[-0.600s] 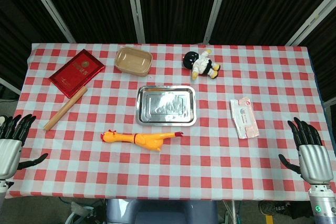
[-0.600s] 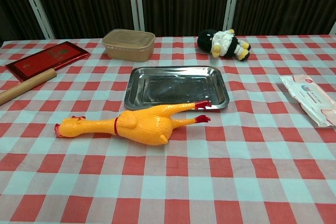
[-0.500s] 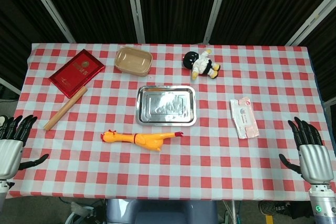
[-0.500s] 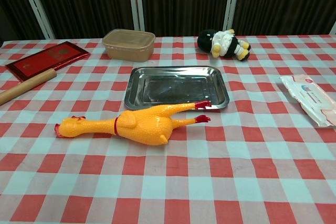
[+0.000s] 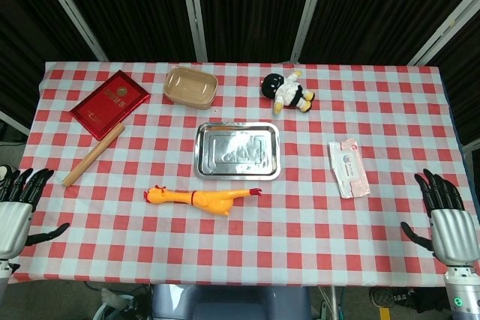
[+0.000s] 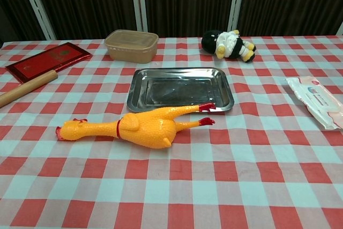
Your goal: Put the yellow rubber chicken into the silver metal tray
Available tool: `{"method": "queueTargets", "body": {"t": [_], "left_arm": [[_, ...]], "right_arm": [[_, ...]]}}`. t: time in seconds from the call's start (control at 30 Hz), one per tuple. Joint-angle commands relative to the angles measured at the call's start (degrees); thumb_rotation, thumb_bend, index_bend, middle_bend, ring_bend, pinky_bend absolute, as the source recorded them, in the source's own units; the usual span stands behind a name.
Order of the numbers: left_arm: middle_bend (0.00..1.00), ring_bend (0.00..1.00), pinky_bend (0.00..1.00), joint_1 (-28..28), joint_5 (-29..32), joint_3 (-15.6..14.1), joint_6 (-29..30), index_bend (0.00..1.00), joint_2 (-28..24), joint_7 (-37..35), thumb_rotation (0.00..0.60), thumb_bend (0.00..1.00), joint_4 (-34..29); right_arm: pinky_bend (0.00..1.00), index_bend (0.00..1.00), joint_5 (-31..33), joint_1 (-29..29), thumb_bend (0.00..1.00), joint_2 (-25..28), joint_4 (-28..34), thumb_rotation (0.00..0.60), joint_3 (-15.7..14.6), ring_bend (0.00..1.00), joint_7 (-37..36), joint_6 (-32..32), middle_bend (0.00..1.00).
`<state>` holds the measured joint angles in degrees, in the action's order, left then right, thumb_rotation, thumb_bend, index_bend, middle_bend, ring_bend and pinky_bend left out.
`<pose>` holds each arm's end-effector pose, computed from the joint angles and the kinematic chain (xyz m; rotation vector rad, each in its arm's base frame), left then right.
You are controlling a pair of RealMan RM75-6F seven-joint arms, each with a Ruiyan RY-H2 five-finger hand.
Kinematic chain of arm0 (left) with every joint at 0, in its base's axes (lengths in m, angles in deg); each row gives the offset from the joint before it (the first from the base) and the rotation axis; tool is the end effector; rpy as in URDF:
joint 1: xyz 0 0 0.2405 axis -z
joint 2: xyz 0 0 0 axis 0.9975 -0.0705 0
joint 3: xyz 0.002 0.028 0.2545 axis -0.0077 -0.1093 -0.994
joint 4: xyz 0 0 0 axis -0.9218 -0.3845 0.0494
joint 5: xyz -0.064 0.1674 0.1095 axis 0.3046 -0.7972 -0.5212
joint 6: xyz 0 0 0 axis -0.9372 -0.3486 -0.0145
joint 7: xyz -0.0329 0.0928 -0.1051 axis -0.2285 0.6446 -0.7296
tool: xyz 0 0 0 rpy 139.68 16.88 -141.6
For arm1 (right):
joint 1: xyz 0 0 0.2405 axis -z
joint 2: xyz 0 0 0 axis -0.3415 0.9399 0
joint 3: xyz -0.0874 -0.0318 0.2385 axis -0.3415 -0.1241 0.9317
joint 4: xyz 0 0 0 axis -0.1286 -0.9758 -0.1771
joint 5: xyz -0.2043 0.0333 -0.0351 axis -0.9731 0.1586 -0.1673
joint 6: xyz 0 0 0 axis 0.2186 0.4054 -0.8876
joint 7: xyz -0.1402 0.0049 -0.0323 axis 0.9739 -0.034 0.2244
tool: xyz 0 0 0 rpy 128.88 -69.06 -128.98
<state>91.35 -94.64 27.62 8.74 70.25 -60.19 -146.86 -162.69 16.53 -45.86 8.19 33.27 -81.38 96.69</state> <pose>-0.2950 0.1753 0.1529 -1.4806 -0.8044 -0.8942 -0.3114 -0.1777 0.1567 1.3556 -0.8267 0.9489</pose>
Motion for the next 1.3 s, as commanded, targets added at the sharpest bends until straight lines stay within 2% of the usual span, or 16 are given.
{"method": "queueTargets", "body": {"t": [0.03,0.2,0.3,0.37,0.43,0.6,0.63,0.67,0.73,0.93,1.1,1.3], "left_arm": [[0.11,0.05,0.02,0.25,-0.17,-0.01,-0.31,0.09,-0.23,-0.10,0.600,0.00,-0.20],[0.14,0.09,0.08,1.48,-0.48,0.19,-1.97,0.12,-0.43,-0.71,0.600,0.00,-0.63],[0.18,0.12,0.11,3.23,-0.53,0.73,-4.17,0.17,-0.39,-1.17,0.600,0.02,-0.77],[0.20,0.14,0.14,5.14,-1.11,1.00,-6.57,0.20,-0.08,-1.34,0.600,0.03,-1.00],[0.22,0.16,0.19,8.87,-2.63,0.78,-12.02,0.20,0.81,-2.00,0.600,0.04,-1.28],[0.24,0.18,0.21,11.82,-2.84,1.19,-15.95,0.20,1.80,-0.76,0.600,0.05,-1.12],[0.24,0.18,0.23,13.96,-3.61,1.47,-18.52,0.20,2.94,0.20,0.600,0.05,-1.36],[0.25,0.19,0.25,16.51,-3.29,2.25,-21.91,0.20,4.70,1.35,0.600,0.06,-1.27],[0.25,0.20,0.29,18.77,-1.92,3.07,-25.10,0.20,6.70,3.28,0.600,0.06,-0.96],[0.26,0.23,0.32,23.86,2.36,5.16,-31.38,0.21,13.07,9.05,0.600,0.07,-0.60],[0.27,0.23,0.33,26.44,6.34,6.27,-33.61,0.23,17.43,14.67,0.600,0.10,0.45],[0.27,0.23,0.33,27.83,11.18,7.20,-34.40,0.23,20.20,18.35,0.600,0.10,1.33]], "right_arm": [[0.09,0.00,-0.10,0.01,0.24,-0.05,-0.17,0.600,-0.04,0.00,-0.15,0.01,0.00],[0.09,0.00,-0.33,-0.09,0.24,0.01,-0.25,0.600,-0.06,0.00,-0.27,-0.05,0.00],[0.09,0.00,-0.36,-0.26,0.24,-0.02,-0.30,0.600,-0.06,0.00,-0.29,-0.35,0.00],[0.09,0.00,-0.51,-0.41,0.24,-0.02,-0.27,0.600,-0.13,0.00,-0.21,-0.58,0.00],[0.09,0.00,-0.48,-0.50,0.24,-0.05,-0.29,0.600,-0.09,0.00,-0.29,-0.72,0.00],[0.09,0.00,-0.47,-0.62,0.24,0.04,-0.25,0.600,-0.13,0.00,-0.21,-0.99,0.00],[0.09,0.00,-0.70,-0.73,0.24,0.14,-0.15,0.600,-0.16,0.00,-0.08,-1.02,0.00],[0.09,0.00,-0.87,-0.75,0.24,0.24,-0.02,0.600,-0.16,0.00,0.03,-0.94,0.00],[0.09,0.00,-0.93,-0.67,0.24,0.31,0.18,0.600,-0.20,0.00,0.13,-0.79,0.00],[0.09,0.00,-0.50,-0.06,0.24,0.42,0.32,0.600,-0.41,0.00,0.06,-0.38,0.00],[0.09,0.00,-0.33,0.47,0.24,0.48,0.22,0.600,-0.40,0.00,-0.05,0.35,0.00],[0.09,0.00,0.07,0.86,0.24,0.46,-0.06,0.600,-0.45,0.00,-0.54,0.52,0.00]]}}
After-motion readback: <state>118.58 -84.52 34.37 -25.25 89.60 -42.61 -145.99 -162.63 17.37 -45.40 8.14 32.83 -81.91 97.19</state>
